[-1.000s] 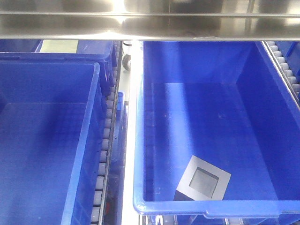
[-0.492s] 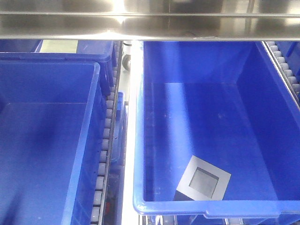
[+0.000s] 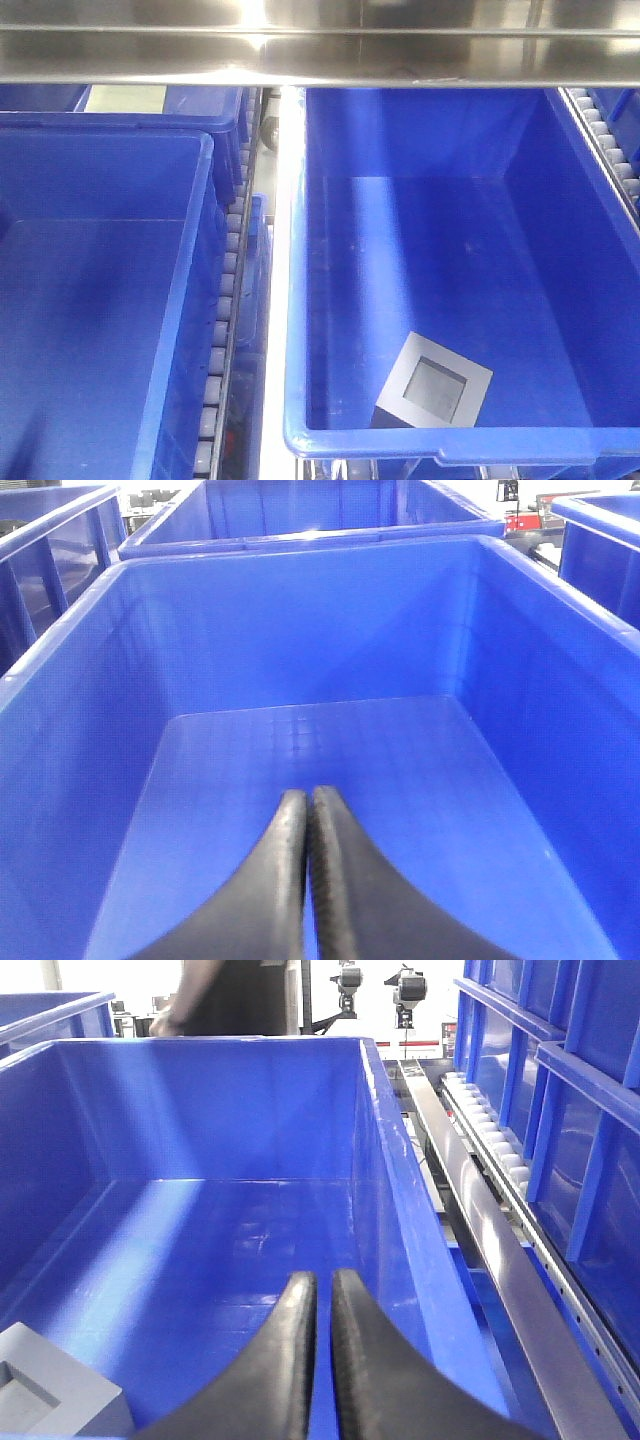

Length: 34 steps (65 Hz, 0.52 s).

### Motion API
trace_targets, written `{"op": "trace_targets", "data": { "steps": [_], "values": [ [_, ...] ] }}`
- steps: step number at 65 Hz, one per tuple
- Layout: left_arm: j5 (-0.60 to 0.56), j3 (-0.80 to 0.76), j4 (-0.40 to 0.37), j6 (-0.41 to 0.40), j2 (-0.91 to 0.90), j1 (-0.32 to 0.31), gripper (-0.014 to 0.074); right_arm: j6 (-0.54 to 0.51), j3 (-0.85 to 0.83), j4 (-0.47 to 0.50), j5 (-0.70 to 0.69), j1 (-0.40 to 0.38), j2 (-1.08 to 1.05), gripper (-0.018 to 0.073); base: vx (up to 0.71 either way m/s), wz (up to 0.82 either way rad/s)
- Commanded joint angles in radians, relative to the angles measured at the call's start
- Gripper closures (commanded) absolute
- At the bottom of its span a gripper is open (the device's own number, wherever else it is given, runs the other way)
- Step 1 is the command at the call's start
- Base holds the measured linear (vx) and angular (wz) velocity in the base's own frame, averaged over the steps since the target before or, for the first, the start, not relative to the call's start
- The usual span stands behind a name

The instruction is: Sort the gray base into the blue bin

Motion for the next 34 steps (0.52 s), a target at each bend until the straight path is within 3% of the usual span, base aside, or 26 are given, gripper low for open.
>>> {"op": "trace_targets", "data": {
  "steps": [1,34],
  "values": [
    [-0.075,0.015,-0.01,-0.004,-0.013,0.002,0.0598,-0.007,0.001,-0.006,-0.074,-0.004,-0.008,0.0564,0.0,0.0],
    [-0.075,0.015,-0.01,-0.004,-0.013,0.002,0.0598,-0.007,0.001,-0.006,-0.074,-0.004,-0.008,0.0564,0.0,0.0]
  ]
}}
